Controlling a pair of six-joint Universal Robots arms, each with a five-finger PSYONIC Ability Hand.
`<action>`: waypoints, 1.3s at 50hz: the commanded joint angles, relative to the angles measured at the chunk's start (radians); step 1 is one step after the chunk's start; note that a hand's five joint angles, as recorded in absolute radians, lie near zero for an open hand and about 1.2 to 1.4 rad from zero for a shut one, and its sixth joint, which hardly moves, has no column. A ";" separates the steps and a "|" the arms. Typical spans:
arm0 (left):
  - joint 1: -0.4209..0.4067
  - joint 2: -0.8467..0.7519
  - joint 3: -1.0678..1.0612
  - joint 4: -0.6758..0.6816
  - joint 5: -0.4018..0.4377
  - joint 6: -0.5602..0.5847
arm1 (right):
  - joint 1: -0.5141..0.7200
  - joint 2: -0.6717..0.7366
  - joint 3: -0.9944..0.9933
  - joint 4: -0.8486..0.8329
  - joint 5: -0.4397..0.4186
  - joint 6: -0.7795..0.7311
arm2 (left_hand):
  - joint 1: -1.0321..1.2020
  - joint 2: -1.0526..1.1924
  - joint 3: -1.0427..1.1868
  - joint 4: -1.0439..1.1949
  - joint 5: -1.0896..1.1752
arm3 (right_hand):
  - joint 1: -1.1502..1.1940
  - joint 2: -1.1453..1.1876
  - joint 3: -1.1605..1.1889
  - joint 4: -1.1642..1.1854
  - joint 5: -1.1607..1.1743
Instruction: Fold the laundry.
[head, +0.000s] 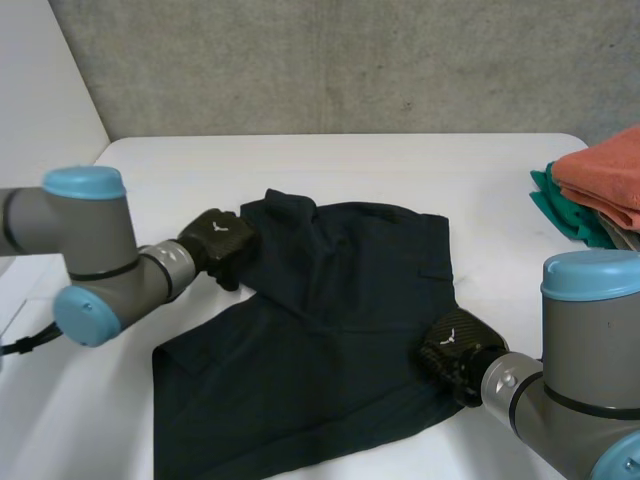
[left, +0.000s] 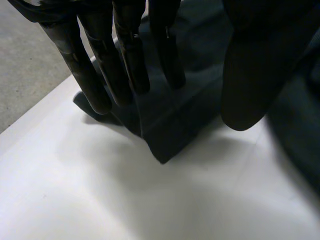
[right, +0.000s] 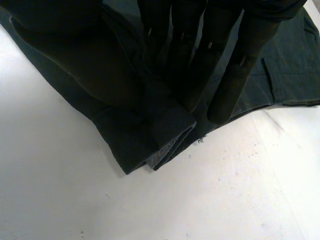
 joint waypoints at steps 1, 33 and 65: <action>-0.024 -0.088 0.078 0.045 -0.074 0.076 | -0.006 0.006 0.002 -0.010 0.001 0.009 | 0.094 0.096 0.096 0.103 0.102 | 0.316 0.245 0.210 0.199 0.208; -0.176 0.087 -0.079 0.054 -0.594 0.408 | 0.033 -0.015 0.017 -0.036 0.022 0.056 | -0.189 -0.187 -0.187 -0.180 -0.181 | 0.316 0.245 0.210 0.199 0.208; -0.204 0.780 -0.849 -0.224 -0.399 -0.258 | 0.028 -0.089 -0.043 -0.202 0.179 0.374 | -0.214 -0.212 -0.212 -0.205 -0.206 | 0.316 0.245 0.210 0.199 0.208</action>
